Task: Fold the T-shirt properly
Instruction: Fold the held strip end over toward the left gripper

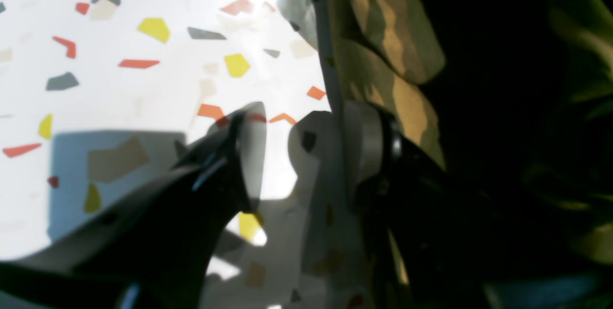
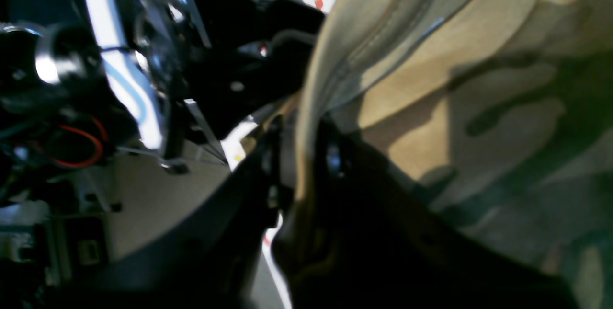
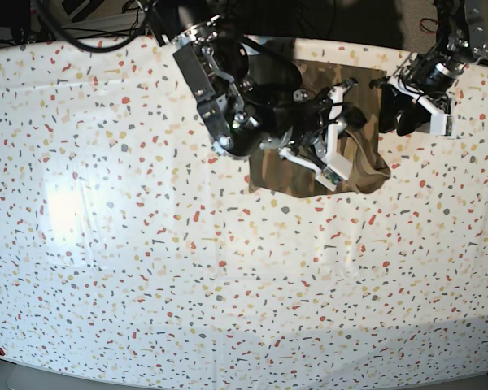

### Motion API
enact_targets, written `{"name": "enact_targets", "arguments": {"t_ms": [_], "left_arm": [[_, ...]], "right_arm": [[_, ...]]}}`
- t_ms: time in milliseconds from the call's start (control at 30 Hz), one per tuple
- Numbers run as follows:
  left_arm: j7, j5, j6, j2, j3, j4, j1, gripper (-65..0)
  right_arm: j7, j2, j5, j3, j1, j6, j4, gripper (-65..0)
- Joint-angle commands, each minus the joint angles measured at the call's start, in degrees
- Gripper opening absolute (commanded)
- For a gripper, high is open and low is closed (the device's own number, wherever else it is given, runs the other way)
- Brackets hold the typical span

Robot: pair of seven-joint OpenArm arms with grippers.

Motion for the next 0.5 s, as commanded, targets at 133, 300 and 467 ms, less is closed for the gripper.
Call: {"name": "enact_targets", "arguments": {"t_ms": [133,300,467], "left_arm": [[2.8,1.6,-0.2,-0.1,0.4,0.0,0.6,-39.0],[0.5,1.5,-0.2,-2.6,0.4,0.0,0.6,-39.0],[0.4,-1.3,1.8,-6.9,0.4,0.0,0.6,-39.0]], "right_arm": [[-2.7,-0.9,11.6,-0.1,1.1,2.0,1.0,-39.5],[-4.6,-0.9,22.0,-0.1,1.9,2.0,1.0,-39.5],[-6.4,-0.9,23.8,0.0,5.8,2.0,1.0,-39.5]]}}
